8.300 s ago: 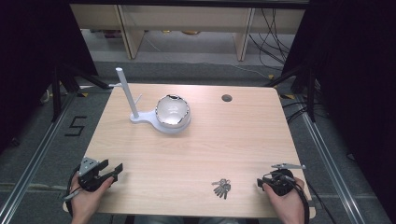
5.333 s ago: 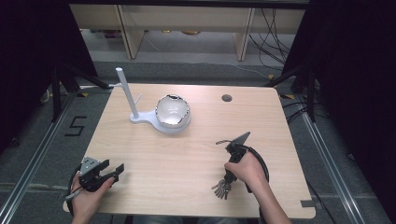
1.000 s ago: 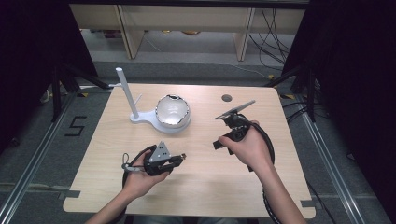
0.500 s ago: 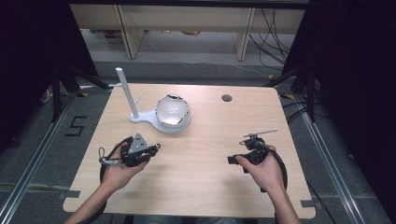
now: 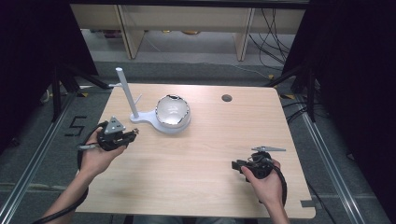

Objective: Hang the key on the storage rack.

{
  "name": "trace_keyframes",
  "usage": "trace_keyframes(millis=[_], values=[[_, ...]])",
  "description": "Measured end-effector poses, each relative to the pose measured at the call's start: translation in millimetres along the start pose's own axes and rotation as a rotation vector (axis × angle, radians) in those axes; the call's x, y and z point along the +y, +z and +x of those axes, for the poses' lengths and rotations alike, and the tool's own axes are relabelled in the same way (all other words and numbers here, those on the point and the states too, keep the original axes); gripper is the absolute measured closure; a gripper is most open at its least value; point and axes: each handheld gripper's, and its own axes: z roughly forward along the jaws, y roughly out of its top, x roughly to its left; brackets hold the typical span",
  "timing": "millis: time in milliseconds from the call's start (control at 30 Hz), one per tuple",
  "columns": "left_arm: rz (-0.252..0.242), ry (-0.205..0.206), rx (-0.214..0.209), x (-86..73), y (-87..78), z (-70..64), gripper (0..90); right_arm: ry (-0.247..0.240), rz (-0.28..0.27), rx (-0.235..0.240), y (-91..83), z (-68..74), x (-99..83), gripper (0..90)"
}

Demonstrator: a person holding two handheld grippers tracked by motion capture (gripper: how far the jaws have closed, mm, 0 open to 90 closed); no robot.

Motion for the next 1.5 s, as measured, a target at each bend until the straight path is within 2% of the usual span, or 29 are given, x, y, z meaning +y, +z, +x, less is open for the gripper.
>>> trace_keyframes(millis=[33, 67, 100, 133, 167, 200, 233, 267, 300, 400, 433, 467, 500, 533, 567, 600, 633, 700, 767, 833, 867, 967, 1000, 1167, 1200, 1300, 1367, 1467, 1500], values=[[-0.014, -0.005, 0.021, 0.6, -5.6, 7.2, 80.5, -0.005, -0.022, -0.020, -0.9, -1.2, -1.9, 68.3], [-0.014, -0.005, 0.021, 0.6, -5.6, 7.2, 80.5, -0.005, -0.022, -0.020, -0.9, -1.2, -1.9, 68.3], [-0.047, -0.032, 0.035, -0.8, -8.2, 10.9, 80.5, -0.030, -0.063, -0.046, -2.3, -3.4, -4.9, 68.0], [-0.047, -0.032, 0.035, -0.8, -8.2, 10.9, 80.5, -0.030, -0.063, -0.046, -2.3, -3.4, -4.9, 68.0], [-0.076, -0.064, 0.049, -4.1, -11.3, 16.2, 80.5, -0.064, -0.104, -0.058, -3.3, -5.2, -7.6, 67.6], [-0.076, -0.064, 0.049, -4.1, -11.3, 16.2, 80.5, -0.064, -0.104, -0.058, -3.3, -5.2, -7.6, 67.6], [-0.086, -0.093, 0.064, -7.0, -13.3, 19.3, 80.5, -0.073, -0.127, -0.064, -5.2, -6.9, -10.1, 67.0], [-0.086, -0.093, 0.064, -7.0, -13.3, 19.3, 80.5, -0.073, -0.127, -0.064, -5.2, -6.9, -10.1, 67.0], [-0.095, -0.115, 0.074, -9.4, -15.0, 23.4, 80.5, -0.075, -0.133, -0.084, -6.4, -8.0, -12.3, 66.9], [-0.105, -0.136, 0.087, -10.0, -17.4, 28.3, 80.5, -0.082, -0.132, -0.100, -6.7, -9.7, -15.3, 66.9], [-0.099, -0.140, 0.100, -9.7, -18.9, 29.1, 80.5, -0.027, -0.141, -0.070, -5.0, -6.9, -17.4, 66.9], [-0.099, -0.140, 0.100, -9.7, -18.9, 29.1, 80.5, -0.027, -0.141, -0.070, -5.0, -6.9, -17.4, 66.9], [-0.096, -0.141, 0.114, -7.9, -21.8, 33.9, 80.5, -0.081, -0.150, -0.092, -5.5, -11.6, -17.6, 66.9], [-0.096, -0.141, 0.114, -7.9, -21.8, 33.9, 80.5, -0.081, -0.150, -0.092, -5.5, -11.6, -17.6, 66.9], [-0.107, -0.154, 0.123, -6.4, -22.0, 35.8, 80.5, -0.037, -0.141, -0.079, -5.3, -8.7, -18.2, 66.9], [-0.112, -0.157, 0.125, -5.7, -22.3, 37.7, 80.5, -0.034, -0.150, -0.079, -4.8, -8.6, -18.2, 66.9], [-0.128, -0.167, 0.135, -3.2, -23.3, 42.7, 80.5, -0.077, -0.178, -0.087, -5.2, -11.7, -17.4, 66.7], [-0.138, -0.181, 0.152, -0.5, -25.0, 46.6, 80.5, -0.091, -0.197, -0.107, -5.3, -12.0, -17.6, 66.2], [-0.146, -0.182, 0.158, 0.8, -25.8, 49.0, 80.5, -0.084, -0.206, -0.091, -5.6, -10.9, -18.0, 65.9], [-0.168, -0.199, 0.184, 4.8, -27.9, 54.8, 80.5, -0.086, -0.191, -0.110, -6.3, -10.5, -19.0, 65.0], [-0.168, -0.199, 0.184, 4.8, -27.9, 54.8, 80.5, -0.086, -0.191, -0.110, -6.3, -10.5, -19.0, 65.0], [-0.193, -0.217, 0.215, 10.0, -29.0, 64.1, 80.5, -0.045, -0.193, -0.089, -3.6, -8.3, -21.5, 64.6], [-0.197, -0.224, 0.220, 11.0, -28.9, 65.6, 80.5, -0.047, -0.176, -0.104, -5.2, -8.0, -21.5, 64.5], [-0.208, -0.238, 0.243, 20.8, -27.0, 77.5, 80.5, -0.043, -0.176, -0.095, -2.9, -7.9, -21.4, 64.4], [-0.208, -0.239, 0.250, 23.1, -26.3, 79.7, 80.5, -0.079, -0.188, -0.090, -2.6, -11.3, -20.8, 64.4], [-0.211, -0.242, 0.258, 27.6, -25.3, 84.6, 80.5, -0.073, -0.182, -0.093, -2.9, -10.8, -21.2, 64.4], [-0.221, -0.252, 0.268, 33.8, -25.3, 90.4, 80.5, -0.086, -0.178, -0.118, -4.5, -11.3, -21.2, 64.4], [-0.235, -0.255, 0.279, 40.9, -26.5, 96.1, 80.5, -0.075, -0.181, -0.108, -4.8, -11.2, -21.4, 64.4], [-0.236, -0.252, 0.283, 42.9, -26.9, 97.7, 80.5, -0.091, -0.182, -0.117, -4.9, -12.2, -21.4, 64.4]])
